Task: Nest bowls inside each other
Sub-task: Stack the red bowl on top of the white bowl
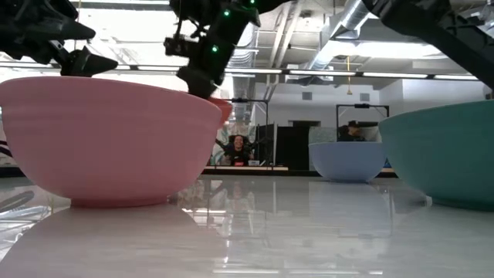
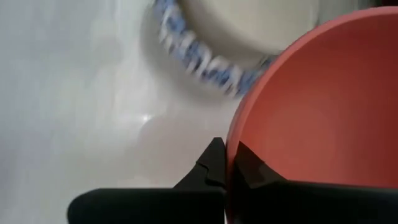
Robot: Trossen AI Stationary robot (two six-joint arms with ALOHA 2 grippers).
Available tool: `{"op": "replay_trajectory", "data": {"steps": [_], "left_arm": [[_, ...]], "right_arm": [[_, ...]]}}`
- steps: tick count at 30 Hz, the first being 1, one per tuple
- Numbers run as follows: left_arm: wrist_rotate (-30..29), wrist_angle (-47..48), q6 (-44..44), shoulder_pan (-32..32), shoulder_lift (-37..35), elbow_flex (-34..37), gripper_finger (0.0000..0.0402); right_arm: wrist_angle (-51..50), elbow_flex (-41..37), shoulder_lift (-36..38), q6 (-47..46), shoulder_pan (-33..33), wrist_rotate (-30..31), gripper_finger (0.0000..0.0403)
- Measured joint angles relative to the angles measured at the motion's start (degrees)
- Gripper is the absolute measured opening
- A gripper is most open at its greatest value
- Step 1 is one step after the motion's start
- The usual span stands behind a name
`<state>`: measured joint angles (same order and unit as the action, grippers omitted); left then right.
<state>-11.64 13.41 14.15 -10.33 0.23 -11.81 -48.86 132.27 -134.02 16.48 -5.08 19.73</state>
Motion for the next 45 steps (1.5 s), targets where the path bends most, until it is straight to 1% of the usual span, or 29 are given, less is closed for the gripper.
{"op": "replay_trajectory", "data": {"steps": [2,5,6,10,11,13,17,21,23,25,27,28,34,41,45], "left_arm": [[-0.3,0.1,-0.7,0.0,0.0,0.0,0.0314],[-0.3,0.0,-1.1,0.0,0.0,0.0,0.0314],[-0.3,-0.3,-1.3,0.0,0.0,0.0,0.0314],[0.0,-0.3,-1.2,0.0,0.0,0.0,0.0314],[0.3,-0.3,-1.0,0.0,0.0,0.0,0.0314],[0.8,-0.4,-1.0,0.0,0.0,0.0,0.0314],[0.8,-1.4,-2.1,0.0,0.0,0.0,0.0314],[0.8,-1.7,-2.3,0.0,0.0,0.0,0.0314],[0.8,-1.9,-2.4,0.0,0.0,0.0,0.0314],[0.8,-2.4,-2.3,0.0,0.0,0.0,0.0314],[1.3,-3.2,-1.8,0.0,0.0,0.0,0.0314],[1.6,-3.6,-1.7,0.0,0.0,0.0,0.0314],[1.9,-3.5,-2.3,0.0,0.0,0.0,0.0314],[1.9,-3.5,-1.6,0.0,0.0,0.0,0.0314],[1.9,-3.5,-1.5,0.0,0.0,0.0,0.0314]], "right_arm": [[3.5,0.8,0.0,2.0,-0.3,0.0,0.0009],[12.5,1.4,0.0,5.1,-0.9,-0.3,0.0009],[15.8,1.4,0.0,6.0,-1.2,-1.5,0.0009],[25.5,1.4,-0.3,6.5,-3.0,-11.6,0.0009],[27.1,1.4,-0.3,6.5,-3.3,-13.2,0.0009],[29.8,1.4,-0.3,7.0,-3.8,-14.3,0.0009],[34.2,1.4,-0.3,9.5,-4.1,-18.7,0.0009],[37.1,1.6,-1.8,11.0,-4.4,-23.1,0.0009],[36.5,1.3,-2.9,11.7,-4.7,-23.8,0.0009],[38.6,1.4,-5.1,12.7,-4.9,-23.9,0.0009],[37.2,1.1,-5.7,12.5,-5.3,-24.1,0.0009],[38.7,1.2,-6.3,12.9,-5.3,-24.5,0.0009],[39.1,1.4,-7.9,14.4,-5.2,-26.1,0.0009],[38.0,1.5,-8.8,13.6,-5.9,-28.8,0.0009],[38.2,1.3,-10.7,13.4,-6.4,-28.9,0.0010]]}}
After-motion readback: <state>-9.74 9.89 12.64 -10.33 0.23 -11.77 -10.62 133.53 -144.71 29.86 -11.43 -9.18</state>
